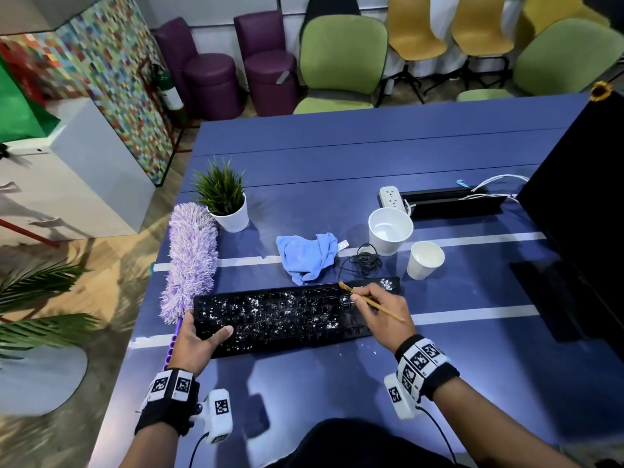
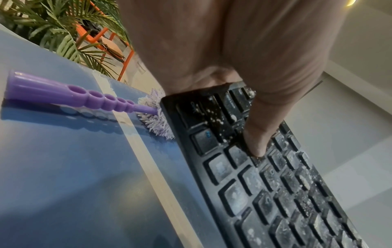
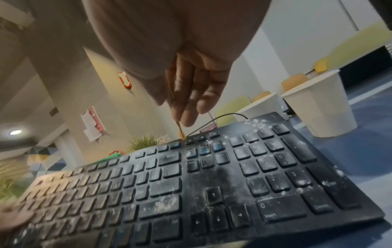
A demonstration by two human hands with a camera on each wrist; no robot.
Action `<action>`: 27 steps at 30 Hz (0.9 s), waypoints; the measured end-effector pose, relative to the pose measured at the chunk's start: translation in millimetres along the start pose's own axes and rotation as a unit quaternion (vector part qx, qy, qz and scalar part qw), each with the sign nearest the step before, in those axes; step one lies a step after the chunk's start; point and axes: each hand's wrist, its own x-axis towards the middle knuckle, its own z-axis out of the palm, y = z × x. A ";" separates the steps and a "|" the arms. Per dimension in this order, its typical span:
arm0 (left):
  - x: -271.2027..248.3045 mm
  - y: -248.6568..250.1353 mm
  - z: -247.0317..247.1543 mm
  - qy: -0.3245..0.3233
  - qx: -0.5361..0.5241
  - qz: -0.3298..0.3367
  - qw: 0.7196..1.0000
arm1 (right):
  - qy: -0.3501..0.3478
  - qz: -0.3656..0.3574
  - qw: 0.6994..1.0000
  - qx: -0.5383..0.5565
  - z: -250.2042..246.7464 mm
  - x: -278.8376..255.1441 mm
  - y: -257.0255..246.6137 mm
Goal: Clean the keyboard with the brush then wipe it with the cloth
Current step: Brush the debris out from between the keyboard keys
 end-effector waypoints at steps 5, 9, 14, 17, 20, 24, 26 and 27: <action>3.4 -3.3 -2.0 0.000 0.001 -0.009 1.000 | -0.185 0.064 0.973 -0.125 11.5 -9.3 19.8; 1.2 -3.2 -1.8 0.000 -0.001 -0.006 1.000 | -0.100 0.051 0.992 -0.058 6.5 -16.3 15.2; 0.6 -6.3 -2.8 -0.005 -0.006 -0.008 1.000 | -0.077 0.024 0.997 -0.023 7.8 -12.9 11.6; 0.0 -4.5 -1.9 0.000 -0.021 -0.006 1.000 | -0.220 0.055 0.969 -0.095 11.3 -20.6 15.8; -1.5 -2.5 0.1 -0.001 -0.023 -0.004 1.000 | -0.197 0.067 0.976 -0.066 10.4 -26.7 17.1; -2.7 -1.3 0.0 0.000 -0.023 -0.003 1.000 | -0.051 0.085 0.995 -0.025 12.2 -23.1 20.5; -4.2 -0.9 1.0 0.000 -0.023 -0.001 1.000 | -0.073 0.108 0.990 -0.048 15.5 -24.4 25.6; -4.7 -0.4 1.0 0.001 -0.024 -0.002 1.000 | -0.098 0.119 0.987 -0.052 17.8 -26.8 30.9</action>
